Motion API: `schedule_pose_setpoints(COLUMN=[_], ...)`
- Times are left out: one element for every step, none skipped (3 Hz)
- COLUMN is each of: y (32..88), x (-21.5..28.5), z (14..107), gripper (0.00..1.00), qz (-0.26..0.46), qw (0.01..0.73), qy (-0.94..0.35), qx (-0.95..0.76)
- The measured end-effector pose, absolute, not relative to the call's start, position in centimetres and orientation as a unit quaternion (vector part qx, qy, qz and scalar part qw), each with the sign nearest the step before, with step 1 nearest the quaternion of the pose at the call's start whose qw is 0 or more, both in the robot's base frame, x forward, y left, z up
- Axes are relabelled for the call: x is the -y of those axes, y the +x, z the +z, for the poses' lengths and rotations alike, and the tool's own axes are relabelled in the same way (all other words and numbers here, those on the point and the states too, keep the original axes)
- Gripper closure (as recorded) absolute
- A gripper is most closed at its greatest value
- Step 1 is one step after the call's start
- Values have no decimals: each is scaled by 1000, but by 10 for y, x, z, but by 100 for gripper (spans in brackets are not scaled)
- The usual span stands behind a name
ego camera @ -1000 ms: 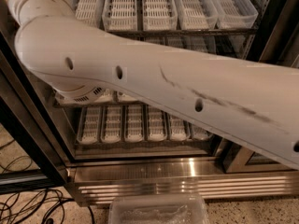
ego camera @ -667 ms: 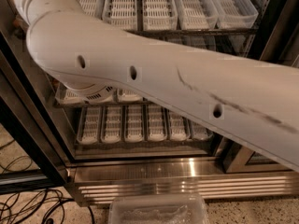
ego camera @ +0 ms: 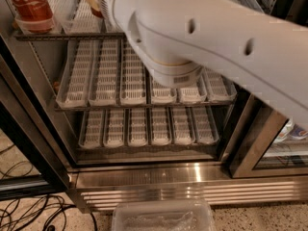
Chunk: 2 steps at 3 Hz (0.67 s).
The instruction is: Pick coke can from top shelf of fridge
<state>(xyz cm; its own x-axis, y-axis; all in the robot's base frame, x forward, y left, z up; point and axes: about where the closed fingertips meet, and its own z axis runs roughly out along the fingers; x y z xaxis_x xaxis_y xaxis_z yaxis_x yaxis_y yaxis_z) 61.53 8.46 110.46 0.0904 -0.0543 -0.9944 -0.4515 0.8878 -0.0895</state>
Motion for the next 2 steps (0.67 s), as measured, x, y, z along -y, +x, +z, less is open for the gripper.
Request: schedule_pose_setpoints(y=[619, 619], x=[-71, -71], z=[1100, 1100], gripper=[100, 100], qz=[136, 136], qw=[701, 702], qy=[-202, -202], qx=[-670, -670])
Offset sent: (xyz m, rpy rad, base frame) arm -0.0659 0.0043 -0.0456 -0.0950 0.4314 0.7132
